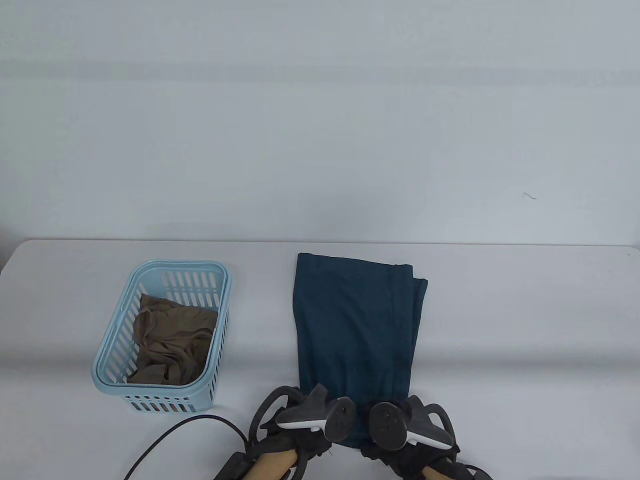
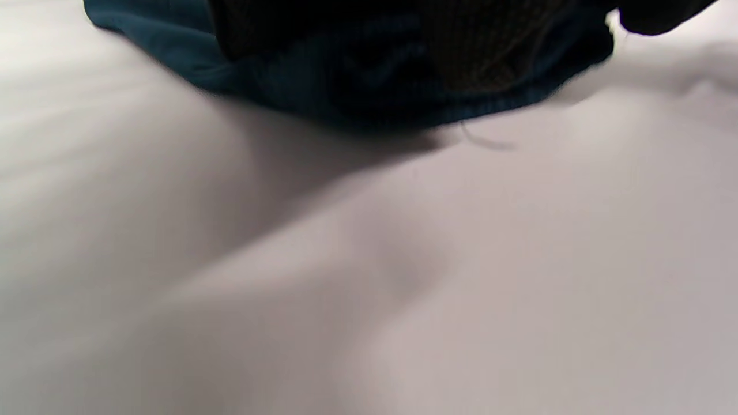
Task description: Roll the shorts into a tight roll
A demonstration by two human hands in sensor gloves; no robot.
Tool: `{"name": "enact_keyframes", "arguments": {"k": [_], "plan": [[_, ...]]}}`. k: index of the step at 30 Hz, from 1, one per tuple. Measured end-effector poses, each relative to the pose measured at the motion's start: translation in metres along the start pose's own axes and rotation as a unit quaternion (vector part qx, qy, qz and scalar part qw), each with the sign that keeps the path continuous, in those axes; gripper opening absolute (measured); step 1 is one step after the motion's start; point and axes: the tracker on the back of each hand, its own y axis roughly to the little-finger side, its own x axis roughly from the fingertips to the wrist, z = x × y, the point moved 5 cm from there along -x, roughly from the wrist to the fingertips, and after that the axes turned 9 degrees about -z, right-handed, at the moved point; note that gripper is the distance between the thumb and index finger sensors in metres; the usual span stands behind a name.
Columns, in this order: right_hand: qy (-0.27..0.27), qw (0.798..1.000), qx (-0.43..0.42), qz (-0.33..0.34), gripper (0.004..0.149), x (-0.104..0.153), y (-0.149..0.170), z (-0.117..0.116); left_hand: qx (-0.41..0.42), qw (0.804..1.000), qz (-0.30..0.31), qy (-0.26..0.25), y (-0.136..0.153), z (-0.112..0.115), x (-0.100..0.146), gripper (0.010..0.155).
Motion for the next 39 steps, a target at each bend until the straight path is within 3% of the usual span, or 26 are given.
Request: {"name": "enact_keyframes", "arguments": {"k": [3,8,13,19,25,32,36,39], "plan": [[0.005,1.0,0.029,-0.005,0.072,-0.002,-0.004,-0.008,-0.019,1.0,0.01,-0.007,-0.005,0.006,-0.001,0.074],[0.018,1.0,0.025,-0.003,0.066,-0.001,-0.003,-0.001,-0.05,0.998,0.017,-0.019,-0.008,0.007,-0.003,0.075],[0.02,1.0,-0.016,-0.007,0.053,0.0,0.006,0.009,0.032,0.999,0.029,-0.008,0.0,-0.009,0.0,0.062],[-0.049,0.994,-0.095,-0.013,0.048,0.0,0.02,0.01,0.16,0.986,0.044,0.02,0.012,-0.012,0.003,0.05],[-0.123,0.981,-0.146,-0.035,0.047,-0.001,0.031,0.003,0.182,0.98,0.058,0.049,0.004,-0.01,0.002,0.047],[-0.031,0.992,-0.098,-0.074,0.048,-0.002,0.034,0.009,0.131,0.991,0.019,-0.014,0.003,-0.016,0.002,0.052],[0.039,0.994,-0.044,-0.09,0.048,-0.003,0.03,0.013,0.027,0.995,-0.02,-0.092,-0.001,-0.025,0.002,0.055],[0.055,0.994,-0.02,-0.092,0.047,-0.006,0.028,0.012,-0.016,0.992,-0.031,-0.118,-0.008,-0.024,0.0,0.055]]}}
